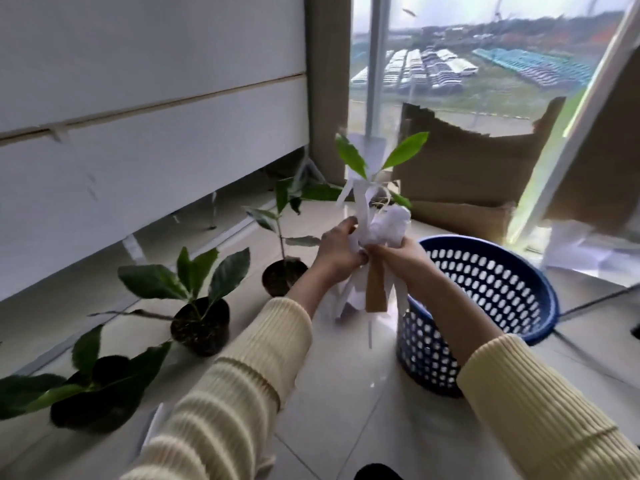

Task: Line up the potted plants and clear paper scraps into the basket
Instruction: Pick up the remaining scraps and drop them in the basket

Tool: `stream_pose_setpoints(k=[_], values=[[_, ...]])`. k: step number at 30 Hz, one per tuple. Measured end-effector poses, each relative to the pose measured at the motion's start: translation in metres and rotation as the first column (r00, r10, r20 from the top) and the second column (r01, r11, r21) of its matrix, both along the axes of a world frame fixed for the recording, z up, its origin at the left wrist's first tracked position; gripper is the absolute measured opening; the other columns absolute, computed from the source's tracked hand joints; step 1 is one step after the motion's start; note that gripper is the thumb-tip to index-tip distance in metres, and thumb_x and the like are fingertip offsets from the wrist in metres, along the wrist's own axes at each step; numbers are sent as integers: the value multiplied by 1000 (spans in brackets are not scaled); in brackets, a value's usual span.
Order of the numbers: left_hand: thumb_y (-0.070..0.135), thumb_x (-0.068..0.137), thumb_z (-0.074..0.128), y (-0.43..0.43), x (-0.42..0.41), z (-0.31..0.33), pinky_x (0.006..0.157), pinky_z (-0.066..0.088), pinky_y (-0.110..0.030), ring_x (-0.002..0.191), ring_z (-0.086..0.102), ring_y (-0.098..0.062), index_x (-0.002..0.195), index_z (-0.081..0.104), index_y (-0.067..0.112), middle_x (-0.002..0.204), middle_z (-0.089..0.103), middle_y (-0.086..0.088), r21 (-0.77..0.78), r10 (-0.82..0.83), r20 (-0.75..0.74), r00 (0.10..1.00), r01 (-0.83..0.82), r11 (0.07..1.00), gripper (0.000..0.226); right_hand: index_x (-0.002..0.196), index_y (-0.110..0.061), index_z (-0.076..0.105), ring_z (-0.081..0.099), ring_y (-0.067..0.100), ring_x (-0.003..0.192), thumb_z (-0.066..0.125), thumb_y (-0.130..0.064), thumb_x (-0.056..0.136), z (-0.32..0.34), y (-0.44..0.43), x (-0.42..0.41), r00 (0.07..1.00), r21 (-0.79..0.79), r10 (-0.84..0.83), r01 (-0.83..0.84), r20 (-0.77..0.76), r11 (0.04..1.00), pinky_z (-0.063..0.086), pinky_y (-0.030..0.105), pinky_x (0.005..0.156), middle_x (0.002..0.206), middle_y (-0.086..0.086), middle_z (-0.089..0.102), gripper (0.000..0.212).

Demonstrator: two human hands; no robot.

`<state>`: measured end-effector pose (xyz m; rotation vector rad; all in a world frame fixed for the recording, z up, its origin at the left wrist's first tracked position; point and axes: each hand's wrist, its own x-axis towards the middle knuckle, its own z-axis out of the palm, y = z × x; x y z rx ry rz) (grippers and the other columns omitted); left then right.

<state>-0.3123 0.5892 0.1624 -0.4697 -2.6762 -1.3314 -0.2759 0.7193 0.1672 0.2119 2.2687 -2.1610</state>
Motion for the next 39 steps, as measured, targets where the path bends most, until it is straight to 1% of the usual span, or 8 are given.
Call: stream_pose_setpoints(k=[7,12,17,19,22,27,30,39], values=[[-1,67,72,130,-29,21,61,34,4,85,54,-13,116,57,5,97,60,1,112,-188,-125,974,202,973,52,92,-5,65,63,3,53,67,-8,86,23,121,-7,969,21,-210,215,-129,976,53,15,52,75,4,64,7],[-2,67,73,192,-34,0,72,39,-9,92,59,-20,117,57,2,107,66,-12,148,-203,-192,960,233,961,53,98,-8,66,63,2,57,67,-15,86,11,177,-5,947,167,-290,311,-138,936,50,12,46,76,1,66,14],[4,73,73,210,-30,-50,82,52,-30,97,61,-23,118,55,6,110,65,-14,130,-210,-58,976,215,968,49,97,-16,63,65,9,71,67,-20,87,-41,198,-1,960,202,-262,278,-100,939,53,17,55,80,-1,67,12],[8,74,75,207,-29,-71,79,53,-26,93,59,-18,115,56,9,109,64,-11,114,-242,9,970,239,964,45,100,-16,62,65,12,75,68,-21,87,-64,200,-1,972,229,-231,234,-41,945,53,19,58,83,0,67,16],[10,70,78,198,-29,-94,73,42,-6,93,50,-8,114,57,10,111,61,-6,35,-263,93,960,261,965,48,101,-12,62,64,10,74,68,-15,86,-90,201,-5,978,251,-194,169,81,953,47,11,52,85,2,67,16],[21,64,83,185,-32,-111,78,47,-27,97,58,-21,101,61,14,105,60,-6,-237,-283,235,930,338,911,44,129,-11,51,62,22,103,70,-14,84,-106,205,-12,968,305,-134,64,214,950,53,33,81,126,14,59,49],[37,65,81,180,-30,-109,90,50,-37,105,57,-22,117,58,12,117,58,-7,-389,-259,241,935,337,857,63,144,-16,36,46,31,129,70,-18,84,-103,206,-15,960,327,-111,21,257,945,41,45,106,147,18,39,69],[54,72,70,159,-18,-89,99,43,-42,121,44,-22,126,53,20,129,48,-4,-530,-144,120,982,186,827,66,148,-22,31,33,25,140,64,-32,88,-83,194,-23,982,301,-120,71,146,951,32,39,109,155,9,29,69]])
